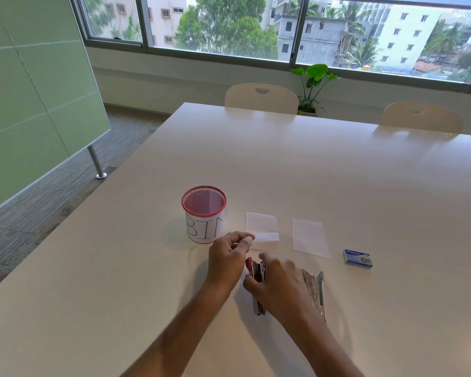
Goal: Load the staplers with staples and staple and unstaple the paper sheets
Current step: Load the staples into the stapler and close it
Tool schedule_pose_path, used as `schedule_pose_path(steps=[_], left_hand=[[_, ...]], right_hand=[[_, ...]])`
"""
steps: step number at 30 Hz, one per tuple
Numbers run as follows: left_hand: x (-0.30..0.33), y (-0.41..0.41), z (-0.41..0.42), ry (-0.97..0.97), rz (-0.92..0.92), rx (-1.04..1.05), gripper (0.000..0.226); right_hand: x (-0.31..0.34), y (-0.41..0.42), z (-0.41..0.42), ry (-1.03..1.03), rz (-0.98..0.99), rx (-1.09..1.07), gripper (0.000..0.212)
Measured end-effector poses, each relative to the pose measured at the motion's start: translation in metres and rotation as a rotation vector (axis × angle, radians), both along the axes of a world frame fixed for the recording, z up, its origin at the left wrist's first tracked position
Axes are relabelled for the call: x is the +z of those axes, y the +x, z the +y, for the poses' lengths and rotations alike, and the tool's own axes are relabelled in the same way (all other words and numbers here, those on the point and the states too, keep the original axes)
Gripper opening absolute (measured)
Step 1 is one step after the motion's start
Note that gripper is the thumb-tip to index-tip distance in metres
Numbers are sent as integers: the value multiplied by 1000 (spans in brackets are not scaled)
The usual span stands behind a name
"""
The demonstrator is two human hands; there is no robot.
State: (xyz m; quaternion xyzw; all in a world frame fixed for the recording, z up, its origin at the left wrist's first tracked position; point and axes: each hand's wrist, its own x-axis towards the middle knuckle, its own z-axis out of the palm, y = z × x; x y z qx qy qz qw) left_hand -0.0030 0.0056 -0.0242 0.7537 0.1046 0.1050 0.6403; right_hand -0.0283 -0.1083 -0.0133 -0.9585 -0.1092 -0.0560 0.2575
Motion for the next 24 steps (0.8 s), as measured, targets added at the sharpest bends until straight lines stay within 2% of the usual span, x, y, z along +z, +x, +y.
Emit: schedule_pose_path(steps=[5,17,24], left_hand=[[-4,2,2,6,-9,18,17],[-4,5,1,11,-13,52,16],[-3,3,0,16,-14,46,18]], right_hand=[[0,0,0,-59,39,-14,23],[-7,0,3,-132,-38,-53,35],[-14,2,3,-142,7,-13,41]])
